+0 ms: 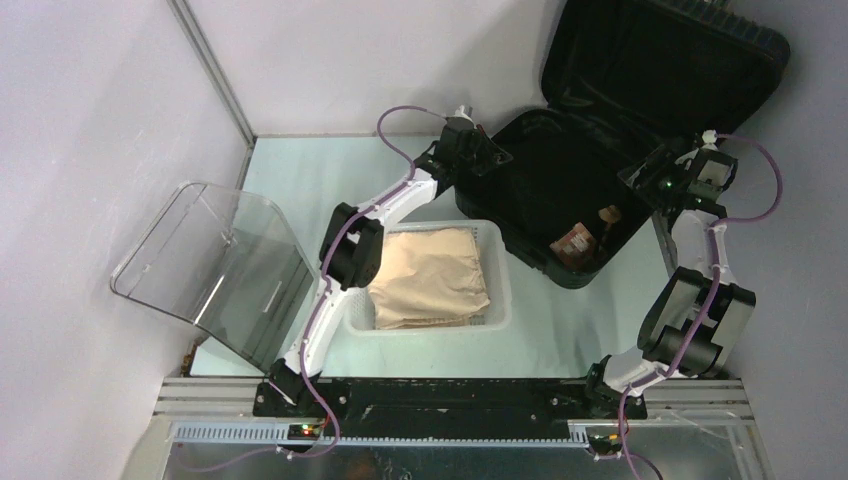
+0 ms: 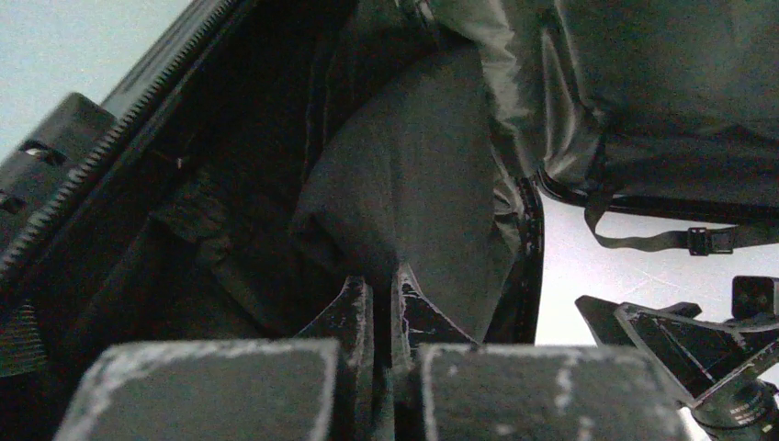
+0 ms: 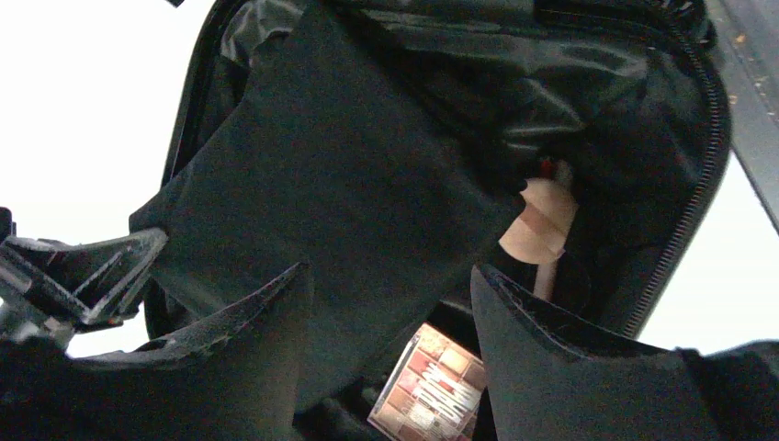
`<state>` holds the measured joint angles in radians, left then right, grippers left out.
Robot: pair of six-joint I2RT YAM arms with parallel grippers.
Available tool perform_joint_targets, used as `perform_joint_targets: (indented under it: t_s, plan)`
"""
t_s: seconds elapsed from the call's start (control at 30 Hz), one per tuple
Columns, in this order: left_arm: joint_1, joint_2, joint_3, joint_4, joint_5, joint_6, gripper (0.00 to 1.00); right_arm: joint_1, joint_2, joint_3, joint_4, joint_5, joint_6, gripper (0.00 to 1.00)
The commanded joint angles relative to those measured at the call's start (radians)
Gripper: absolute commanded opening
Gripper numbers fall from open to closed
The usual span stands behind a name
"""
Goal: Open, take out, and arrange the luggage
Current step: Adjust the clothes in the opened luggage.
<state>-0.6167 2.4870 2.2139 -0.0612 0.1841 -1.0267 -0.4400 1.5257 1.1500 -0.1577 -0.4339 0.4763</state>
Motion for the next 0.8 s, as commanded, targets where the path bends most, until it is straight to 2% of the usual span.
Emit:
perform_joint_targets:
  t_s: [0.0, 0.13, 0.33, 0.6, 0.77]
  plan:
    - [0.041, -0.077, 0.04, 0.034, 0.067, 0.06, 0.0, 0.001, 0.019, 0.064, 0.028, -0.087, -0.057, 0.66]
    - [0.044, -0.087, 0.031, 0.015, 0.103, 0.074, 0.0, 0.008, 0.063, 0.105, 0.046, -0.146, -0.091, 0.65]
    - [0.066, -0.085, 0.035, -0.014, 0.154, 0.093, 0.0, 0.044, 0.19, 0.243, -0.024, -0.181, -0.213, 0.65]
    - [0.089, -0.05, 0.054, -0.008, 0.223, 0.126, 0.0, 0.096, 0.411, 0.526, -0.182, -0.19, -0.351, 0.65]
    - [0.102, -0.048, 0.06, -0.032, 0.231, 0.177, 0.0, 0.1, 0.521, 0.631, -0.232, -0.22, -0.405, 0.66]
